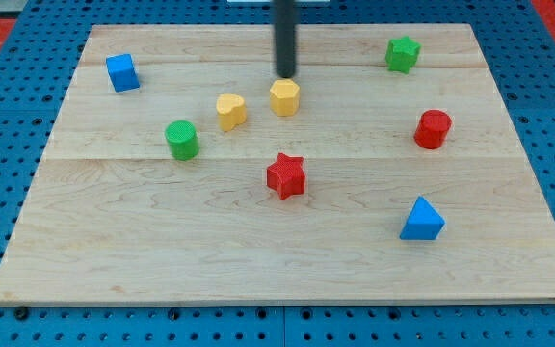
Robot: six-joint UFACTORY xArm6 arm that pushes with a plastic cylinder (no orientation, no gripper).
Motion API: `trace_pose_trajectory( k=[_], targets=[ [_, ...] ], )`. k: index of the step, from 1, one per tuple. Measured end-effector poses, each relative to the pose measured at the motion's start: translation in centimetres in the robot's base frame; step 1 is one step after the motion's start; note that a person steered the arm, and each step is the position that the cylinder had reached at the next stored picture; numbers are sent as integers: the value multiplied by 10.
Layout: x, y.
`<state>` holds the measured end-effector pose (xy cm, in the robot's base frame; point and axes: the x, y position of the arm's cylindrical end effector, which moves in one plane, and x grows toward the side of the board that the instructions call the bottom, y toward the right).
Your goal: Push the red star towards the green circle
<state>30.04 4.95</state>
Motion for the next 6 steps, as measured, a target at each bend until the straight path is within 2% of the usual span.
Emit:
trace_pose_trajectory(
  k=[1,2,3,4,5,6],
  targets=[
    [28,-36],
    [14,-46],
    [58,27],
    [179,23],
    [179,-42],
    [145,-56]
  ],
)
